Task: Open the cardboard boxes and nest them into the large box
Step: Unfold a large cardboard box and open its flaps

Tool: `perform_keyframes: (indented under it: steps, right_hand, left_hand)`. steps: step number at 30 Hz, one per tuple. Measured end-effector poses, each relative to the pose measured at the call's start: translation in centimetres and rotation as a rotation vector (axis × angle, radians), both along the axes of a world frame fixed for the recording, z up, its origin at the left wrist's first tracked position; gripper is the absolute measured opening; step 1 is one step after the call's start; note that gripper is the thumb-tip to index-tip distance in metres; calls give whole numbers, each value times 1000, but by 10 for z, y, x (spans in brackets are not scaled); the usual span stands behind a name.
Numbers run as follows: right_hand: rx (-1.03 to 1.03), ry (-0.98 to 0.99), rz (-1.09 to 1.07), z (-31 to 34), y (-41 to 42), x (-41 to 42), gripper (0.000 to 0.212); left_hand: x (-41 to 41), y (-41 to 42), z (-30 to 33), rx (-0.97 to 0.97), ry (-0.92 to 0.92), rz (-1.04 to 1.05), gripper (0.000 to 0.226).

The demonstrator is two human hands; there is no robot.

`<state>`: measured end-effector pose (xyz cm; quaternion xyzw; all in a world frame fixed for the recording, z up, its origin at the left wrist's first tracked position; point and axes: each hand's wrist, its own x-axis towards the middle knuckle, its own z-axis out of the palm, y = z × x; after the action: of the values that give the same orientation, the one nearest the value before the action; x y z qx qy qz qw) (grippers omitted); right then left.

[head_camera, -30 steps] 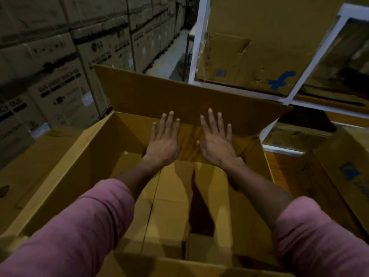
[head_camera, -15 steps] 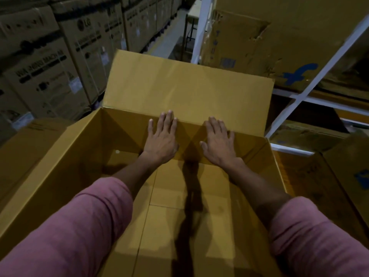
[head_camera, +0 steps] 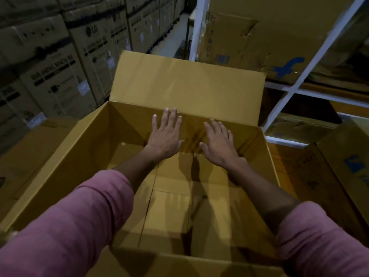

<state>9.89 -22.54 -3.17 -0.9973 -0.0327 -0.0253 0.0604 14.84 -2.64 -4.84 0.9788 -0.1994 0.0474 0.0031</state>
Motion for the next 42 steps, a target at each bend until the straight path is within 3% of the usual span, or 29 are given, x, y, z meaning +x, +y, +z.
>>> perform_keyframes:
  steps: [7,14,17,20,22,26,29,42]
  right_hand:
    - [120,19,51,16,0,-101,71]
    - [180,62,162,9,-4,-210,55]
    - [253,86,234,9,0,-255,75]
    - [129,147,327,4,-1,-288,71]
    - [11,116,360,-2,-2,-299,61]
    - [-86,4,298,-9,6,-295,47]
    - [-85,2,274,-11,10,-285,44]
    - [-42,-62,226,-19,16,-259,43]
  left_hand:
    - [-99,9,23,39,36,22,74]
    - [-222,40,25,-37,-7,99,46]
    - [-271,63,23,-190,-118,25,61]
    - [-303,91,4,-73,-66,-47,81]
    - [-310,105,-12,23,-1,-31,84]
    - [-301,101,-21,2,-36,-18,67]
    - [-289,100,-23,-12,-32,-17,57]
    - [-256,106,-24,-27,-47,-58,57]
